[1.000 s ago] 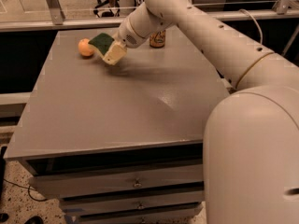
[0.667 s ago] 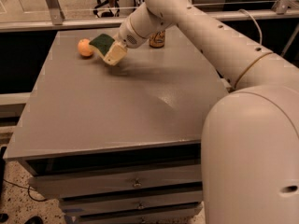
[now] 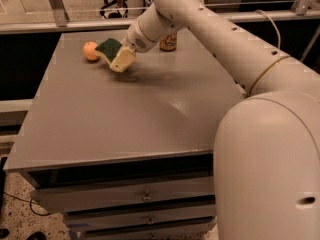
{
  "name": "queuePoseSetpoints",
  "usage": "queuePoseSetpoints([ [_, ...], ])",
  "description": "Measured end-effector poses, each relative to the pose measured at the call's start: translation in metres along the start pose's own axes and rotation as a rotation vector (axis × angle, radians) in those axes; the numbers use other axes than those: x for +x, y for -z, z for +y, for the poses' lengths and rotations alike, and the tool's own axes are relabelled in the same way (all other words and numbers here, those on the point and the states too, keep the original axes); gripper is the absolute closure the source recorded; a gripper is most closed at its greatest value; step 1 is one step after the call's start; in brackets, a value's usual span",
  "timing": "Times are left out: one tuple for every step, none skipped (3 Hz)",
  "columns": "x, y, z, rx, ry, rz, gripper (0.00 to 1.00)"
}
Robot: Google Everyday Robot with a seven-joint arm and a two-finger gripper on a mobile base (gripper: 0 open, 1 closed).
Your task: Move sponge near orange
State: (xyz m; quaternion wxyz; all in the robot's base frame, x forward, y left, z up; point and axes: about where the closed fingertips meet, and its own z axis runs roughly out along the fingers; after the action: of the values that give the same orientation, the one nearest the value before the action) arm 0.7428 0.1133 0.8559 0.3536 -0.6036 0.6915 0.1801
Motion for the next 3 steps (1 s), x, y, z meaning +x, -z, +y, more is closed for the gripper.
queuePoseSetpoints([
  [0.000,-0.001,0.001,-0.001,-0.001,-0.003,0.00],
  [-0.004,-0.001,0.001,0.000,-0.001,-0.018,0.00],
  [0.003,0.013,0.002,0.031,-0.027,-0.055,0.00],
])
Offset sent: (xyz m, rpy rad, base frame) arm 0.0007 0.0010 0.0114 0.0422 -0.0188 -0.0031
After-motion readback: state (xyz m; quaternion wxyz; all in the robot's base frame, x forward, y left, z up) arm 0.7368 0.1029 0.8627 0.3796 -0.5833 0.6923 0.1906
